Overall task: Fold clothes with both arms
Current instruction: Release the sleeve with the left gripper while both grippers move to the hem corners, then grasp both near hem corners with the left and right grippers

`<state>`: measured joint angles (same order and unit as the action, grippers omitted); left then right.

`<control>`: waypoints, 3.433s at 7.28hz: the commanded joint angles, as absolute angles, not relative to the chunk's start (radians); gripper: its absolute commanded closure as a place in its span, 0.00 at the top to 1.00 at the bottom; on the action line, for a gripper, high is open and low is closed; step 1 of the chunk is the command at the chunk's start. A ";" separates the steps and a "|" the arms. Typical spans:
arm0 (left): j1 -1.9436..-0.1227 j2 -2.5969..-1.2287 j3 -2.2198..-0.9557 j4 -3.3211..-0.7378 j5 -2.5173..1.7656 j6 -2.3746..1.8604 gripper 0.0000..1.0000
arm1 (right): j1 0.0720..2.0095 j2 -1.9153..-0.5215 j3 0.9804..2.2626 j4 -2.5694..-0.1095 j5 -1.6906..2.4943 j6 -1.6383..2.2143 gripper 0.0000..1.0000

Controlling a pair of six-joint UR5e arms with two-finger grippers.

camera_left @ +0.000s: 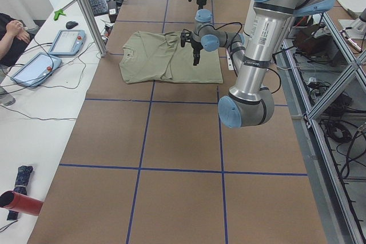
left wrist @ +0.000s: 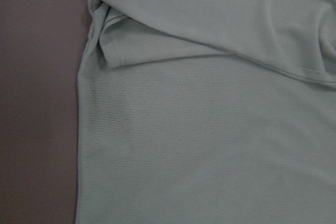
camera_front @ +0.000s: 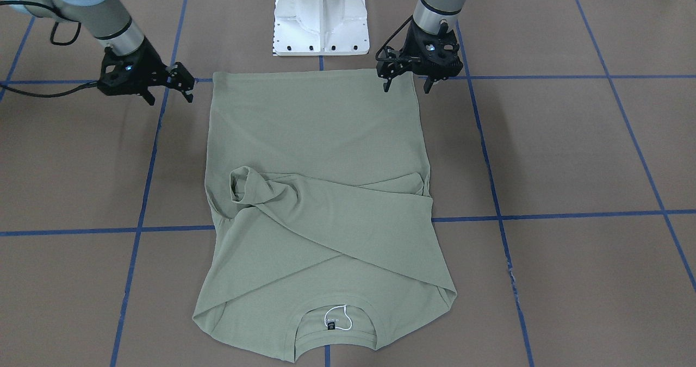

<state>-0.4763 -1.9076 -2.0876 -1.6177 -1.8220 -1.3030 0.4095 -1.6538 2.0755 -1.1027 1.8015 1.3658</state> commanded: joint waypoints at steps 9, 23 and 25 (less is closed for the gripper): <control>-0.472 -1.887 -2.089 -1.647 -1.825 -1.302 1.00 | 0.229 -1.522 2.059 -1.315 1.713 1.440 0.92; -0.459 -1.818 -2.080 -1.702 -1.824 -1.382 1.00 | 0.233 -1.523 2.080 -1.305 1.732 1.442 0.00; -0.382 -1.792 -2.080 -1.732 -1.812 -1.466 1.00 | 0.233 -1.522 2.091 -1.305 1.730 1.442 0.00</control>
